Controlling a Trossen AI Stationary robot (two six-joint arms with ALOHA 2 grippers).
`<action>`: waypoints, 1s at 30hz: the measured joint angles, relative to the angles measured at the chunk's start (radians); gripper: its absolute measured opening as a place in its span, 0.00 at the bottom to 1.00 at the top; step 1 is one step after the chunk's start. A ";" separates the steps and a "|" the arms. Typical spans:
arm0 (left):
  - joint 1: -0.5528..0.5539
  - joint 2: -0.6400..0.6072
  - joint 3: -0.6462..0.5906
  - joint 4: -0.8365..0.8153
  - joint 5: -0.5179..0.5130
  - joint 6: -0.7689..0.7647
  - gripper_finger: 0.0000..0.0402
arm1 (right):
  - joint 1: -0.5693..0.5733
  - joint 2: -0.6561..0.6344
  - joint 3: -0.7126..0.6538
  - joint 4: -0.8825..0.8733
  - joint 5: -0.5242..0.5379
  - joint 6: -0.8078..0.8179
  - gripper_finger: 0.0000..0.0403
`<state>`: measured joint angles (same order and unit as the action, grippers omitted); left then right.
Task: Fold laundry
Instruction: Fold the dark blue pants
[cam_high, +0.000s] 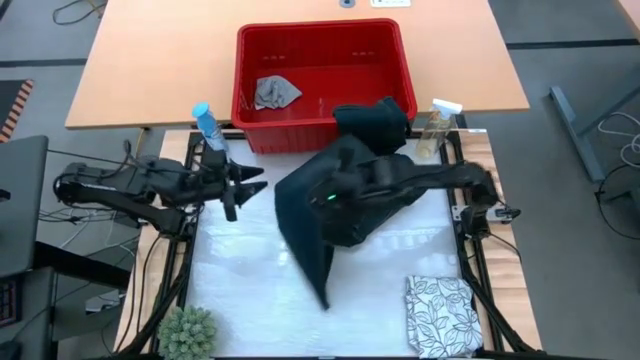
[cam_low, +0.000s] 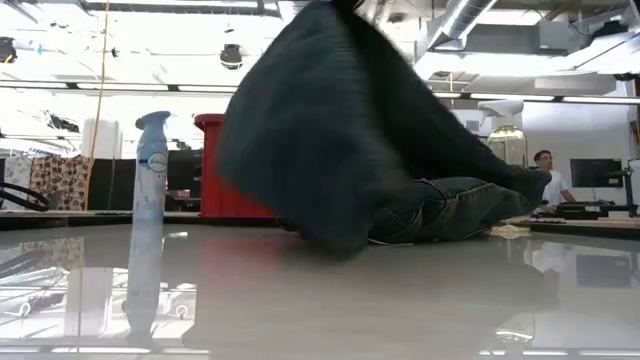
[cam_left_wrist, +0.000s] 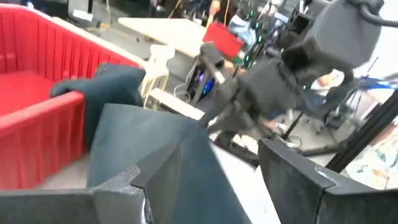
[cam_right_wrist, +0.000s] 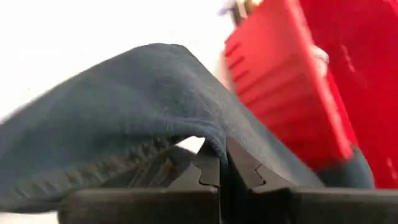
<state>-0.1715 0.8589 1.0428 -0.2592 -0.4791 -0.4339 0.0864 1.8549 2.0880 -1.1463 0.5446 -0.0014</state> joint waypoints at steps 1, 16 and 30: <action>0.000 -0.009 0.000 0.003 -0.004 0.000 0.51 | 0.003 -0.034 0.000 -0.025 0.001 0.043 0.06; 0.043 0.212 -0.001 -0.166 -0.081 -0.207 0.51 | 0.181 -0.446 0.002 -0.231 0.089 0.469 0.06; 0.233 0.600 -0.001 0.083 0.128 -0.128 0.51 | 0.374 -0.474 0.001 -0.228 0.083 0.474 0.07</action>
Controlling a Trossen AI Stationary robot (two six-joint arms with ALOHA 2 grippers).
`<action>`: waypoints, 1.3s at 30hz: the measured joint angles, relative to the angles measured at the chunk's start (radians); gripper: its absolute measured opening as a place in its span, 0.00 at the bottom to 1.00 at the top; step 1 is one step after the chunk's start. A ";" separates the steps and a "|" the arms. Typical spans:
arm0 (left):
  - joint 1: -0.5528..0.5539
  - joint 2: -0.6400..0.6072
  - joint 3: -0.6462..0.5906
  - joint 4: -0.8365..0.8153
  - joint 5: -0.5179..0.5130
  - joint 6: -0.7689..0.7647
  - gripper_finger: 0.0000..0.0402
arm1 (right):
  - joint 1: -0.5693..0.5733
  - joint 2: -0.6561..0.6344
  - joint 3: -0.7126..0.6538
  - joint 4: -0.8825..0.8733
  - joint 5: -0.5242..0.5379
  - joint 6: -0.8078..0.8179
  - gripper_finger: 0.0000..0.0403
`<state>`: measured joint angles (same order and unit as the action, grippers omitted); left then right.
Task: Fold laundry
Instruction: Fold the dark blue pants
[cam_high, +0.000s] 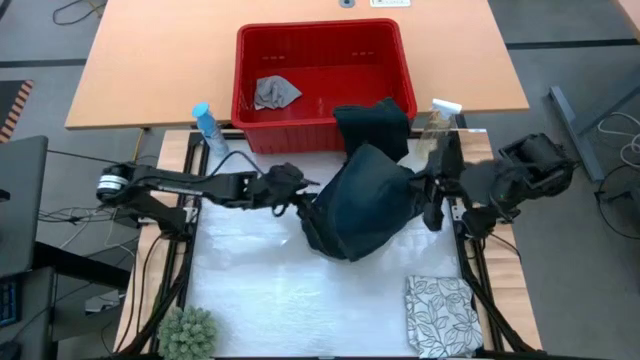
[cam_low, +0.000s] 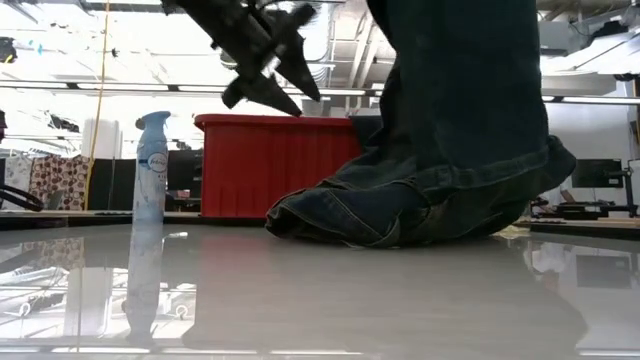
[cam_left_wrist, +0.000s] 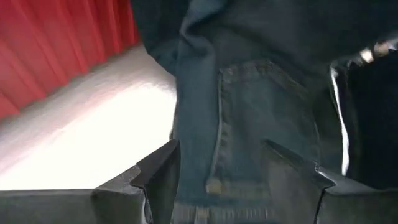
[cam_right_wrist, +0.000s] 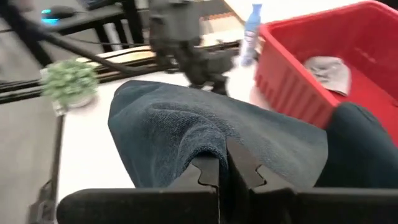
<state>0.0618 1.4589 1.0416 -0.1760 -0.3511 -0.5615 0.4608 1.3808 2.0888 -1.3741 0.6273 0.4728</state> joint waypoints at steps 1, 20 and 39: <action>0.016 0.011 0.000 0.017 0.015 0.002 0.51 | 0.018 0.000 0.000 0.003 0.000 -0.001 0.07; 0.152 0.163 0.000 0.164 0.412 0.180 0.51 | 0.333 -0.021 0.000 0.146 0.044 -0.133 0.07; 0.180 0.377 0.000 0.355 0.762 0.160 0.51 | 0.416 -0.027 0.000 0.156 0.130 -0.142 0.07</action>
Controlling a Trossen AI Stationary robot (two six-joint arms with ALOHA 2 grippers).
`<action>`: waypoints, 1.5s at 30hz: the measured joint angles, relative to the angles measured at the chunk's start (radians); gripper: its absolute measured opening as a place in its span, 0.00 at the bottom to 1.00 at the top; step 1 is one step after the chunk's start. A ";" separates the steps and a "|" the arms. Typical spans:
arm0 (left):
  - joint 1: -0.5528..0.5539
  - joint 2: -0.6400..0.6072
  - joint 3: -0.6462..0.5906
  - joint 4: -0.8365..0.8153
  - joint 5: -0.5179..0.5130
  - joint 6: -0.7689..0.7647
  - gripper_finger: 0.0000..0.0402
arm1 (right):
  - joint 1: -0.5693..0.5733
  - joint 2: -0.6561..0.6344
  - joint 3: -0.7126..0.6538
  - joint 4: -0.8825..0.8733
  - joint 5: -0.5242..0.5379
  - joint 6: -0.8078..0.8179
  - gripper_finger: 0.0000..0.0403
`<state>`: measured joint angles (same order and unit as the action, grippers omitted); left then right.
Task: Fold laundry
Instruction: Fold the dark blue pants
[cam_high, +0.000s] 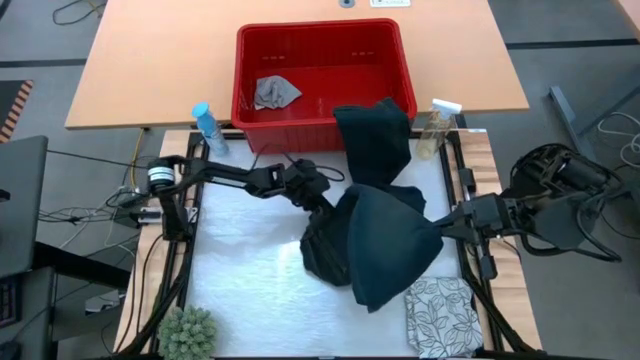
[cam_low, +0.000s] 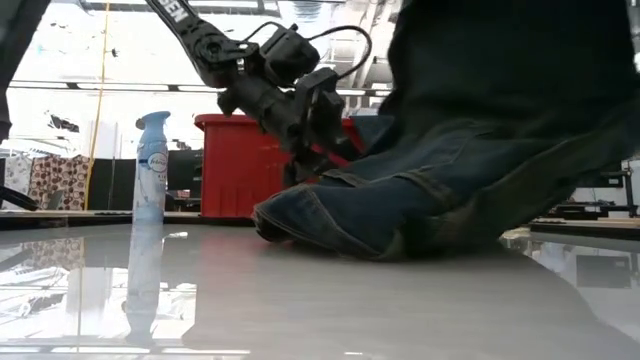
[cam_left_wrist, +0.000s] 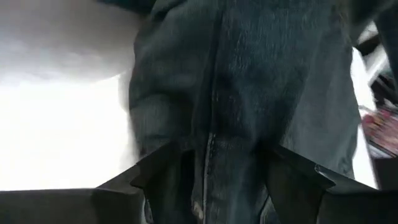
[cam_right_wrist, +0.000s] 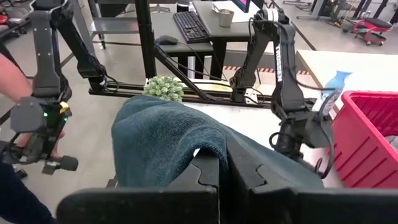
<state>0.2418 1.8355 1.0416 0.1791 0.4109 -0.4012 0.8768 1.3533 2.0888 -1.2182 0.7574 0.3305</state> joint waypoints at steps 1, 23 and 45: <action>-0.002 0.015 0.000 0.014 0.023 0.000 0.51 | 0.000 0.000 0.000 0.000 0.000 -0.001 0.07; -0.116 -0.188 0.000 -0.196 0.115 -0.276 0.01 | -0.026 -0.027 0.000 -0.096 0.366 0.113 0.07; -0.156 -0.747 0.374 -1.274 -0.589 -0.230 0.00 | -0.252 -0.018 -0.028 -0.099 0.041 0.103 0.07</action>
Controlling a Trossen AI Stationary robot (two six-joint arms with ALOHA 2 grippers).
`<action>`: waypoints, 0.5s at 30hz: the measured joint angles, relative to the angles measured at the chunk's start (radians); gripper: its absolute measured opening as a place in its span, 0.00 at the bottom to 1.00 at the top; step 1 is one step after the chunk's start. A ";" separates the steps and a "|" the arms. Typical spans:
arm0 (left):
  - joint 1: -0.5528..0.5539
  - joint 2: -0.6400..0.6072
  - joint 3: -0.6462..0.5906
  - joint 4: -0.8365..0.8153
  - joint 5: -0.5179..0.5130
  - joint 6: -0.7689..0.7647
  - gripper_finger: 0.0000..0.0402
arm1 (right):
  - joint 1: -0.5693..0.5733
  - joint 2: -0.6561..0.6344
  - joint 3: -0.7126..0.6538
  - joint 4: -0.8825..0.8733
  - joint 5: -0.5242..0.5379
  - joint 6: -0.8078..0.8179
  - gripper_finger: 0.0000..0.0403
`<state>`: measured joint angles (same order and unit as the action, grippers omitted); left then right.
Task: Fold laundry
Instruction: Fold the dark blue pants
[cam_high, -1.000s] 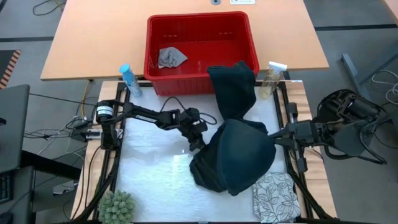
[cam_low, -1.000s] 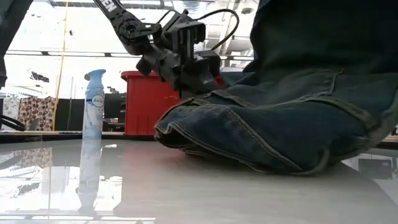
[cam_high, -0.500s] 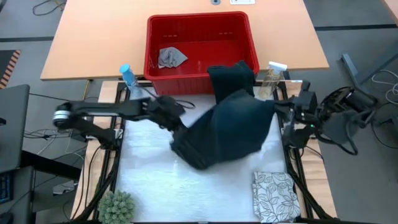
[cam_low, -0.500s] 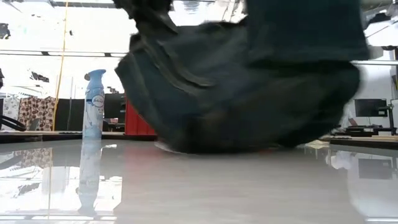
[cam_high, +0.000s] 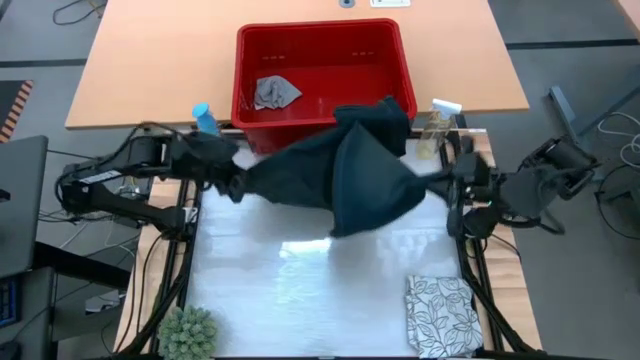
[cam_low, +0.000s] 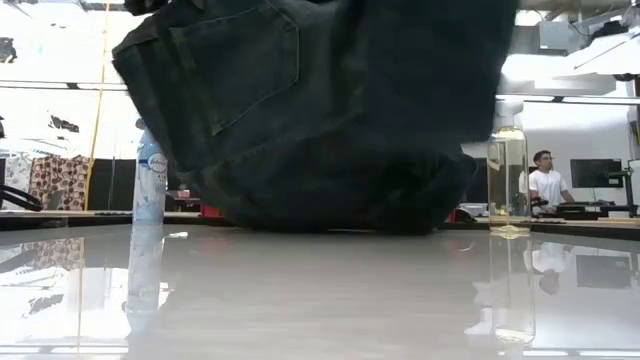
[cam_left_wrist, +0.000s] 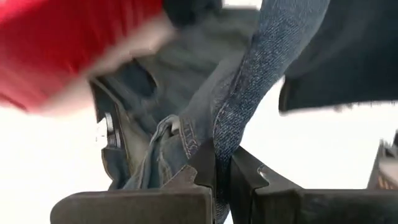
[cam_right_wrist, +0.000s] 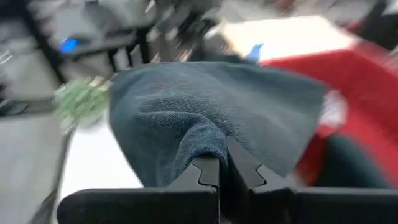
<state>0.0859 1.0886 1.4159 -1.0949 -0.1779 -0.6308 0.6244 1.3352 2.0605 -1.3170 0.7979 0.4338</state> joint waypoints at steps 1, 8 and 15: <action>-0.032 0.012 -0.005 -0.020 0.014 -0.024 0.00 | 0.006 0.003 -0.022 -0.007 -0.047 0.027 0.08; -0.291 0.136 -0.093 -0.041 0.089 -0.178 0.00 | 0.082 0.013 -0.279 0.050 -0.404 0.234 0.07; -0.462 0.286 -0.110 0.076 0.174 -0.243 0.00 | 0.156 0.013 -0.475 0.222 -0.560 0.262 0.09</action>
<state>-0.3760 1.3746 1.3060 -1.0185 -0.0041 -0.8735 0.7801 1.3483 1.5855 -1.0948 0.2382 0.6960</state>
